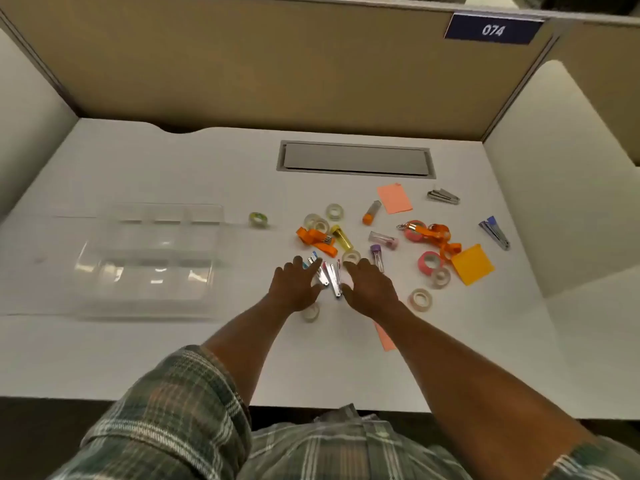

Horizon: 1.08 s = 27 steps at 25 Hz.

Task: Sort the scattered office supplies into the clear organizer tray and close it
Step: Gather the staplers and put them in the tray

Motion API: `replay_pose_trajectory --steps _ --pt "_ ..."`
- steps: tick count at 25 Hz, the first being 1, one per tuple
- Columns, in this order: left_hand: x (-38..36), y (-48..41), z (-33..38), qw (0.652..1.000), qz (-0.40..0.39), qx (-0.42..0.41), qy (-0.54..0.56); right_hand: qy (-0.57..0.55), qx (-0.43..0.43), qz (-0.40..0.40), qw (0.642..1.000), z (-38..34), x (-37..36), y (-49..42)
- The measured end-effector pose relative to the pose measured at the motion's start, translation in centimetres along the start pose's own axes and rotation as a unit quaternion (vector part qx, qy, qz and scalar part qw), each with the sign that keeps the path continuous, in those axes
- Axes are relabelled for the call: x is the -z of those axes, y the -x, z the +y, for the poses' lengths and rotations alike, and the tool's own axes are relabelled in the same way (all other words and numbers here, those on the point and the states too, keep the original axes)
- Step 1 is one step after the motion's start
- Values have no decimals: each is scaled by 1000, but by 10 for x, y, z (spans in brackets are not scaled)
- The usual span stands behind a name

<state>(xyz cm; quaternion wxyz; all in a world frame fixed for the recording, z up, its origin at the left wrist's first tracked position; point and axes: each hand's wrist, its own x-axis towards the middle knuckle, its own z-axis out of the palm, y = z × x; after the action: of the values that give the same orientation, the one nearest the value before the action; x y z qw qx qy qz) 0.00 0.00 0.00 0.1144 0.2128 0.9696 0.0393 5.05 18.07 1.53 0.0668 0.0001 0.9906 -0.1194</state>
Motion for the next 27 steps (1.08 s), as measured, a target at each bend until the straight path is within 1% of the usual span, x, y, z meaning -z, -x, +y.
replay_pose_trajectory --steps 2,4,5,7,11,15,17,19,23,25,27 --pt "-5 -1 3 998 -60 6 -15 -6 -10 -45 999 -9 -7 4" --pt "-13 -1 3 995 -99 17 -21 -1 -14 -87 996 -15 -18 11" --pt "-16 -2 2 994 -107 24 -17 2 -15 -100 995 -17 -20 12" --pt "-22 -1 -4 995 -98 28 -9 3 -17 -102 995 -19 -23 11" --pt "-24 2 -16 999 -37 22 24 -15 -35 -80 996 -25 -28 8" --pt "-24 5 -29 998 -2 56 42 -30 -76 -71 994 -31 -33 -2" --pt "-24 7 -40 996 -3 80 48 -42 -99 -66 992 -34 -35 -7" --pt "-26 10 -50 995 -10 85 58 -45 -101 -59 992 -36 -38 -12" --pt "-28 14 -64 988 12 102 112 -5 -93 -74 993 -37 -43 -29" --pt "-25 14 -72 982 -1 112 152 -13 -106 -80 991 -41 -45 -36" --pt "-19 10 -80 964 -27 143 224 -39 -117 -79 989 -48 -45 -44"
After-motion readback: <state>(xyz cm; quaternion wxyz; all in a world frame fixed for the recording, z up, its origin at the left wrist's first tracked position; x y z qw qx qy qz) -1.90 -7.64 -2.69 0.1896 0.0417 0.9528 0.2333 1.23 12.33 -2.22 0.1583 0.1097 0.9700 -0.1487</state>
